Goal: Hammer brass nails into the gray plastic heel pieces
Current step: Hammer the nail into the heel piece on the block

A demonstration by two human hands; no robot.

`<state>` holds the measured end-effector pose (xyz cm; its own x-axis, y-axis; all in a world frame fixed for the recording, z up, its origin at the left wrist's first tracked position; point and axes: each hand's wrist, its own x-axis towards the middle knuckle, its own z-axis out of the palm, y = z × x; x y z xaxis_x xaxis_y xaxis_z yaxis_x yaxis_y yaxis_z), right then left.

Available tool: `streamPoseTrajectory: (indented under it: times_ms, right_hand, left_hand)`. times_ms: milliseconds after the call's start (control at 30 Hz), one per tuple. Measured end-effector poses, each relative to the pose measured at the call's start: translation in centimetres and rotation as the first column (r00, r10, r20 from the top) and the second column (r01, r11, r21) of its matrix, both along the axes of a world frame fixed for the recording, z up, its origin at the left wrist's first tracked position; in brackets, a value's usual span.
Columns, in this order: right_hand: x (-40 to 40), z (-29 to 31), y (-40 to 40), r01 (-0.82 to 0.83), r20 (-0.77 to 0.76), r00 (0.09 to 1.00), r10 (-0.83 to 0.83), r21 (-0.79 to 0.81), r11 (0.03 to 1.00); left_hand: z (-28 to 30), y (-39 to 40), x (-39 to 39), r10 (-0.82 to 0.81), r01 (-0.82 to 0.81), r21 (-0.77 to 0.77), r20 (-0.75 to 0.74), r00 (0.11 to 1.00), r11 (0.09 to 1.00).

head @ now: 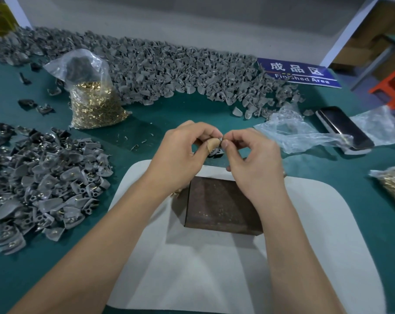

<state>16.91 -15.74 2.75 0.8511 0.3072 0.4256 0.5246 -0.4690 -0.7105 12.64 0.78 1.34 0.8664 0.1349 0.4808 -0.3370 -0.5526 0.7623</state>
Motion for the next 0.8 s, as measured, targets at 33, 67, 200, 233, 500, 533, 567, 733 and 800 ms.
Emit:
streamPoseTrajectory:
  times_ms: [33, 67, 200, 233, 500, 533, 567, 733, 800]
  right_hand:
    - [0.0, 0.0, -0.1, 0.003, -0.007, 1.0, -0.003, 0.007, 1.0]
    - [0.0, -0.1, -0.1, -0.001, -0.034, 0.999, 0.002, 0.035, 0.999]
    - [-0.6, 0.6, 0.2, -0.006, -0.206, 0.977, 0.056, 0.234, 0.972]
    - [-0.8, 0.8, 0.1, 0.002, -0.231, 0.971, 0.061, 0.263, 0.965]
    - [-6.2, 1.4, -1.7, -0.003, -0.21, 0.976, 0.056, 0.245, 0.969]
    - [-6.8, 1.2, -1.9, 0.001, -0.197, 0.98, 0.042, 0.212, 0.977]
    - [-7.3, 1.2, -2.0, 0.006, -0.192, 0.981, 0.031, 0.191, 0.982]
    - [-9.0, 1.1, -1.9, -0.002, -0.071, 0.997, 0.009, 0.093, 0.996]
    - [-9.3, 1.2, -1.8, -0.025, -0.062, 0.998, 0.031, 0.107, 0.994]
  left_hand:
    - [0.1, -0.1, 0.0, 0.003, -0.003, 0.0, 0.004, 1.0, 1.0]
    - [0.2, -0.1, 0.0, 0.013, -0.013, -0.01, 0.006, 1.0, 1.0]
    - [1.2, -0.4, -0.4, 0.046, -0.048, -0.082, -0.025, 0.999, 0.995]
    - [1.5, -0.5, -0.6, 0.041, -0.044, -0.092, -0.032, 0.999, 0.995]
    - [1.2, -2.6, -6.6, 0.007, -0.015, -0.275, -0.03, 1.0, 0.961]
    - [1.0, -3.0, -7.3, 0.012, -0.021, -0.299, -0.032, 0.999, 0.954]
    - [0.8, -3.4, -7.9, 0.022, -0.032, -0.316, -0.035, 0.999, 0.948]
    - [0.3, -3.7, -9.5, 0.049, -0.06, -0.363, -0.04, 0.998, 0.93]
    - [0.3, -3.6, -10.0, 0.053, -0.061, -0.368, -0.031, 0.998, 0.928]
